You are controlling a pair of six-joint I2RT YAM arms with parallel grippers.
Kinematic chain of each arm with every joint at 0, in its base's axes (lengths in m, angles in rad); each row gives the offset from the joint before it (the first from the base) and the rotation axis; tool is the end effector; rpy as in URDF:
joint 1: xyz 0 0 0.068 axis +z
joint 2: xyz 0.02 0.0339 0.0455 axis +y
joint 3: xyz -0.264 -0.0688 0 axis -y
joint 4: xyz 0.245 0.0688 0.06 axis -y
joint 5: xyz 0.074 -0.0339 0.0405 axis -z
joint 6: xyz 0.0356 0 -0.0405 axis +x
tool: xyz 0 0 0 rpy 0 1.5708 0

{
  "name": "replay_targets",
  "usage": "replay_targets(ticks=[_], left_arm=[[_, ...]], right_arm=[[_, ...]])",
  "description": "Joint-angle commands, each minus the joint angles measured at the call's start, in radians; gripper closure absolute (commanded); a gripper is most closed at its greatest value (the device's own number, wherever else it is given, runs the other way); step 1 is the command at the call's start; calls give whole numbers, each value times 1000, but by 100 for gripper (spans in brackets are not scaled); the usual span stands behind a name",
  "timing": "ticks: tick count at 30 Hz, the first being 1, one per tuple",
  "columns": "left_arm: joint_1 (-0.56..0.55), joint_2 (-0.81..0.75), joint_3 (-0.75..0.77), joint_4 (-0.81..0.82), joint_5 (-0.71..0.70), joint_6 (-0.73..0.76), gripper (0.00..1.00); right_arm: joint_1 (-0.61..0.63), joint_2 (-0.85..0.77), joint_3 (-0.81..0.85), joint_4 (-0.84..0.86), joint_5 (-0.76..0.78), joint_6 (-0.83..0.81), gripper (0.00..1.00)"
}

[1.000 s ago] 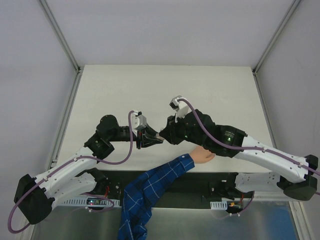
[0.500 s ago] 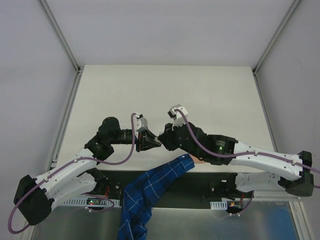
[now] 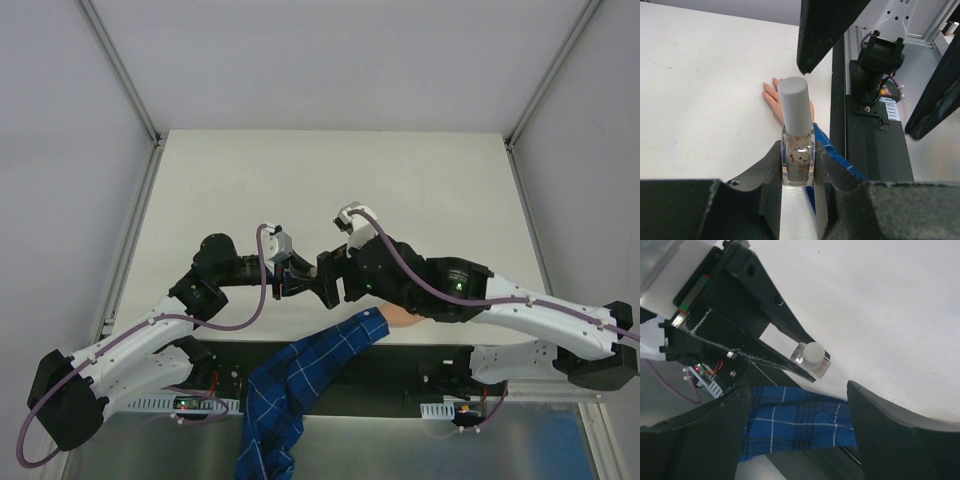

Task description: Paint the nails

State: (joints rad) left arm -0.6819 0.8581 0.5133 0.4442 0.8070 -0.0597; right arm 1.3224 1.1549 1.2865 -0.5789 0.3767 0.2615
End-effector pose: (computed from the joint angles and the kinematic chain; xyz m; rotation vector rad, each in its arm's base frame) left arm 0.1363 -0.1437 0.2967 1.1078 1.1849 -1.1711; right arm 0.0729 0.2342 0.4003 -0.8161 1.8724 0.6369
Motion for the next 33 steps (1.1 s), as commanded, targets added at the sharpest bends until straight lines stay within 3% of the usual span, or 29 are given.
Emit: replay_targets(ticks=[1,6,10,14,22,26,33], left_arm=[[-7,2,33,74,43,6,100],[-7,24,51,96,185,-40,100],[-11,56,56,142,309,-88,100],[-15,62,59,145,334,-100,100],[-16,62,65,145,343,-106,100],[-16,61,62,145,340,-106,100],[-16,58,64,146,340,-114,100]], right_arm=[[-41,-61,65,-96,-128,-68,18],[-202,-41,108,-104,-557,-292,21],[-251,12,181,-137,-685,-422,34],[-314,54,224,-145,-847,-461,44],[-342,104,214,-148,-937,-505,47],[-342,117,209,-134,-970,-505,58],[-361,121,182,-130,-992,-519,62]])
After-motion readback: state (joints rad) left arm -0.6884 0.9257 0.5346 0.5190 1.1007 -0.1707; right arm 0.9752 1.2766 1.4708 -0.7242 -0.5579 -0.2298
